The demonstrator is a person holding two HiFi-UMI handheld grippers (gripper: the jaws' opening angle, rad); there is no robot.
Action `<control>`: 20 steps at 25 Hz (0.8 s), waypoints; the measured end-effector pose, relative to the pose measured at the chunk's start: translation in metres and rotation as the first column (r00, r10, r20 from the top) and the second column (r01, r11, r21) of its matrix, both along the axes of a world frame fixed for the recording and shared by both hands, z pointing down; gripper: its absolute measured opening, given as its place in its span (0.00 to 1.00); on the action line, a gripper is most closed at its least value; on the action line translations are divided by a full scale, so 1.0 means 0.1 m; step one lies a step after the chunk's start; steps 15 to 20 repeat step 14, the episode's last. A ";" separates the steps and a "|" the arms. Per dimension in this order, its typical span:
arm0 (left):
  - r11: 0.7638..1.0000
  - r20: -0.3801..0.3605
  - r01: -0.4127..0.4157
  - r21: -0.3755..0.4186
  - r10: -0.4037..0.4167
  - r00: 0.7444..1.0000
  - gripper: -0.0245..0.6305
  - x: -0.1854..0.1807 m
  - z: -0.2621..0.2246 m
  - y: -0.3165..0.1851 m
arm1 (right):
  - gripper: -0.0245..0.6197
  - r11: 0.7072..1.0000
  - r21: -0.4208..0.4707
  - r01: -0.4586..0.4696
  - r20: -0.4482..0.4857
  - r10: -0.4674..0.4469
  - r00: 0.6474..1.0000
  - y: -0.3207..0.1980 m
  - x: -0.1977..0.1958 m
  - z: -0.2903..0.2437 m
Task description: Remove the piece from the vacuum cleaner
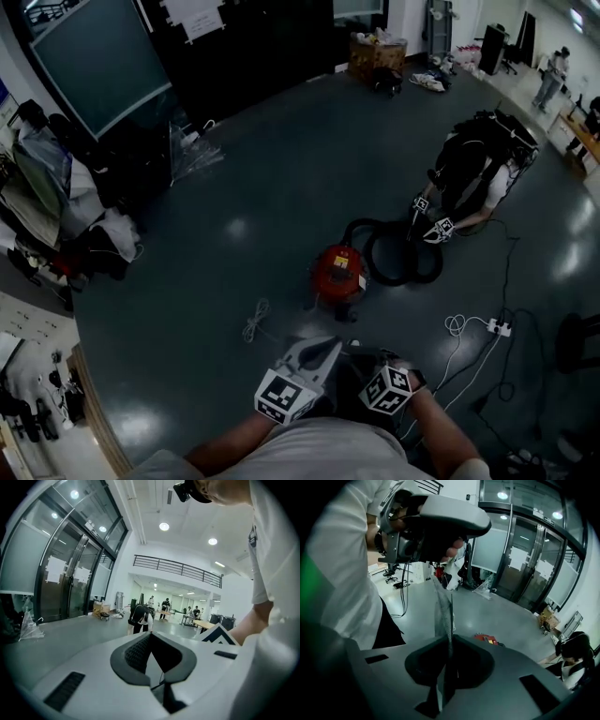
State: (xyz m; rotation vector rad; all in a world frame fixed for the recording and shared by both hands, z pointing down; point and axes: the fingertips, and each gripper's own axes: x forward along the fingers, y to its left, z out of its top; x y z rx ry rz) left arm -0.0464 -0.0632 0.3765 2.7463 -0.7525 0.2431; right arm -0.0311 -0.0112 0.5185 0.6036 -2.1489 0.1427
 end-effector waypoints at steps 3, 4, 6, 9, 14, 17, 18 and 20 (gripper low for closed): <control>1.000 -0.009 -0.011 0.011 0.011 1.000 0.05 0.00 -0.09 0.13 | 0.09 1.000 0.014 -0.014 0.007 0.014 1.000 0.13 -0.02 -0.16; 1.000 -0.009 -0.016 0.019 0.016 1.000 0.05 0.01 -0.11 0.15 | 0.09 1.000 0.020 -0.016 0.007 0.016 1.000 0.15 -0.02 -0.19; 0.999 -0.008 -0.024 0.029 0.024 1.000 0.05 0.01 -0.13 0.18 | 0.09 0.999 0.027 -0.018 0.003 0.018 1.000 0.19 -0.02 -0.23; 0.999 -0.007 -0.031 0.029 0.031 1.000 0.05 0.01 -0.14 0.24 | 0.09 0.999 0.028 -0.025 -0.001 0.025 1.000 0.27 -0.01 -0.26; 0.998 -0.009 -0.042 0.038 0.042 0.999 0.05 0.03 -0.18 0.27 | 0.09 0.999 0.031 -0.017 -0.011 0.017 1.000 0.30 0.00 -0.30; 0.998 -0.009 -0.042 0.038 0.042 0.999 0.05 0.03 -0.18 0.27 | 0.09 0.999 0.031 -0.017 -0.011 0.017 1.000 0.30 0.00 -0.30; 0.998 -0.009 -0.042 0.038 0.042 0.999 0.05 0.03 -0.18 0.27 | 0.09 0.999 0.031 -0.017 -0.011 0.017 1.000 0.30 0.00 -0.30; 0.998 -0.009 -0.042 0.038 0.042 0.999 0.05 0.03 -0.18 0.27 | 0.09 0.999 0.031 -0.017 -0.011 0.017 1.000 0.30 0.00 -0.30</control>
